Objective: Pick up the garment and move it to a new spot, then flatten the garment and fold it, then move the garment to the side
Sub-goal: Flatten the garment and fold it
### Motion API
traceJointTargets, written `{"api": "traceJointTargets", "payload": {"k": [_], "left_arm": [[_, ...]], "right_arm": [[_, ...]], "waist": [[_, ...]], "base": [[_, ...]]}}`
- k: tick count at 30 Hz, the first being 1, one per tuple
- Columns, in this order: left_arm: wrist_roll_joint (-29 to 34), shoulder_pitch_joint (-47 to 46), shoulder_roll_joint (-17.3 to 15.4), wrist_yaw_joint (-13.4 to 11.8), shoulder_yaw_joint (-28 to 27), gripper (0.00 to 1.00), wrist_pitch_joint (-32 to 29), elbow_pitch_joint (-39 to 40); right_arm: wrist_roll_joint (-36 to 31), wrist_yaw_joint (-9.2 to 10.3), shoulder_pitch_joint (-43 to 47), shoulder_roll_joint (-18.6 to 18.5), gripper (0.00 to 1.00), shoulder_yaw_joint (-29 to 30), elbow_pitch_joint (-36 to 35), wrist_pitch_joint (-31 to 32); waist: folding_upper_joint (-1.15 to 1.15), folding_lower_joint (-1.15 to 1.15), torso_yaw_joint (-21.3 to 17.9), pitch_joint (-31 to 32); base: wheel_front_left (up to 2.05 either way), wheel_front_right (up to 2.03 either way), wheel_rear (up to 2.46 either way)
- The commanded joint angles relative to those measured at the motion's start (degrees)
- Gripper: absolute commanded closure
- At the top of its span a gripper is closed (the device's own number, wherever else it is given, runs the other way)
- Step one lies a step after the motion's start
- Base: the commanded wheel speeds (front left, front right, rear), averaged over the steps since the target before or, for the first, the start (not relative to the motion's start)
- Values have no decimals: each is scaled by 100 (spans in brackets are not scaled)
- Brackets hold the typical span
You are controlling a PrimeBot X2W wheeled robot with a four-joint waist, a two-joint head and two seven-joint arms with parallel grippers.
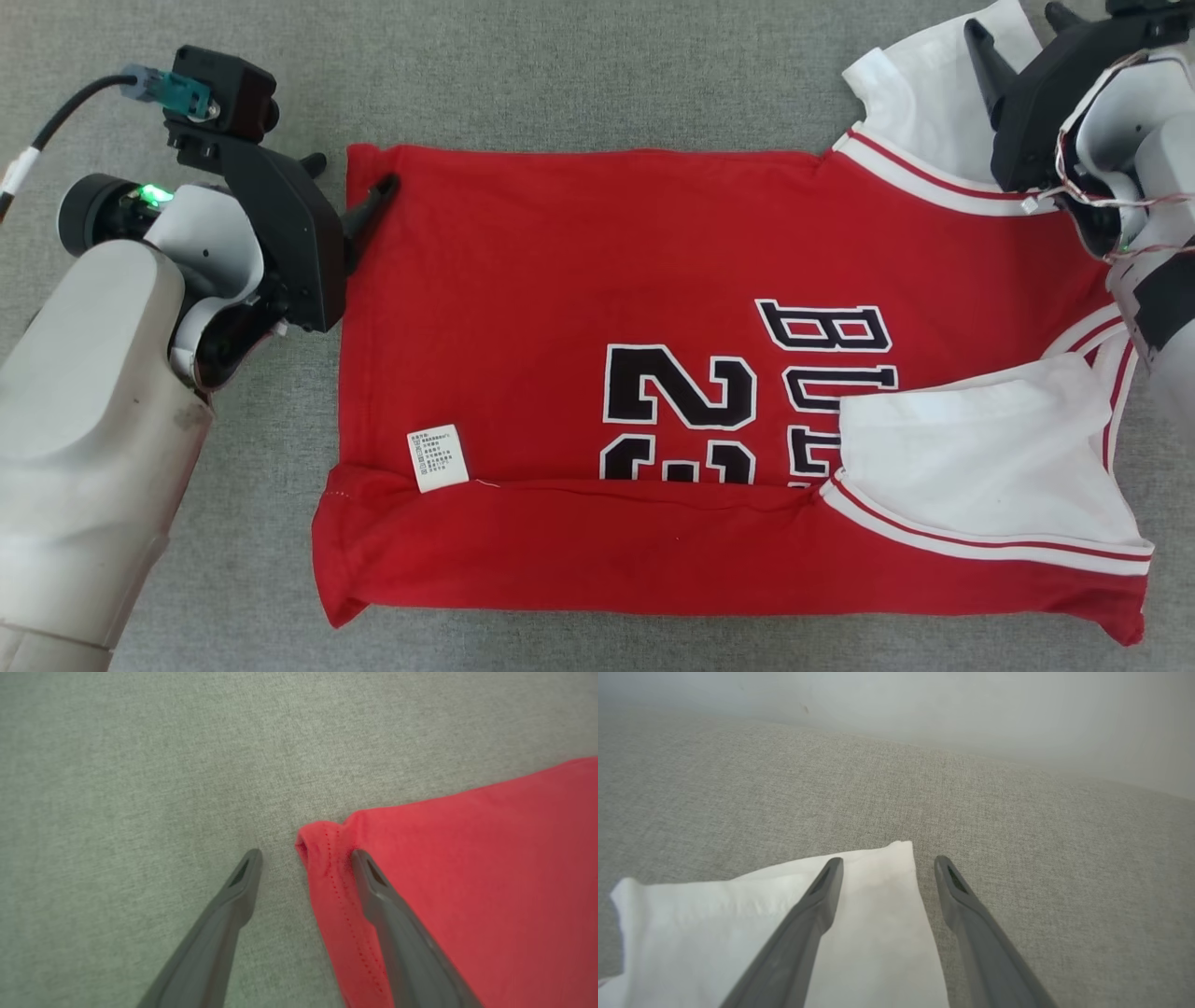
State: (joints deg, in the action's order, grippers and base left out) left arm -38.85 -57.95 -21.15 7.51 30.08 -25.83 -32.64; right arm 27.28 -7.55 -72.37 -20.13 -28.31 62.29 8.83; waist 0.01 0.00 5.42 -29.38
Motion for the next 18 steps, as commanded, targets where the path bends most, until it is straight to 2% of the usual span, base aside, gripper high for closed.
{"api": "traceJointTargets", "payload": {"k": [1, 7, 8, 9, 10, 12, 13, 18], "left_arm": [[-9, -24, 1, -12, 35, 0, 8, -65], [-141, -139, 150, -11, 193, 0, -23, -229], [-151, -162, 160, -11, 217, 0, -26, -252], [-172, -175, 174, -11, 233, 5, -28, -276], [-198, -186, 190, -11, 253, 53, -28, -298], [-230, -208, 218, -11, 288, 92, 3, -340], [-253, -213, 234, -11, 296, 100, 9, -361], [-223, -244, 198, -14, 229, 100, 384, -413]], "right_arm": [[14, 16, -90, -6, 0, -22, 62, -8], [140, 16, -326, 21, 0, -128, 460, 242], [159, 16, -351, 40, 25, -142, 504, 278], [177, 16, -370, 50, 47, -156, 534, 269], [189, 16, -388, 56, 100, -180, 571, 284], [227, 16, -424, 69, 100, -218, 633, 301], [253, 16, -446, 61, 100, -232, 646, 271], [307, 16, -479, 18, 100, -291, 548, -127]], "waist": [[-1, 0, 10, -41], [-1, 0, 57, -129], [-1, 0, 53, -139], [-1, 0, 50, -145], [-1, 0, 47, -147], [-1, 0, 37, -134], [-1, 0, 31, -121], [-1, 0, 5, -35]], "base": [[0, 0, 0], [0, 0, 0], [0, 0, 0], [0, 0, 0], [0, 0, 0], [0, 0, 0], [0, 0, 0], [0, 0, 0]]}}
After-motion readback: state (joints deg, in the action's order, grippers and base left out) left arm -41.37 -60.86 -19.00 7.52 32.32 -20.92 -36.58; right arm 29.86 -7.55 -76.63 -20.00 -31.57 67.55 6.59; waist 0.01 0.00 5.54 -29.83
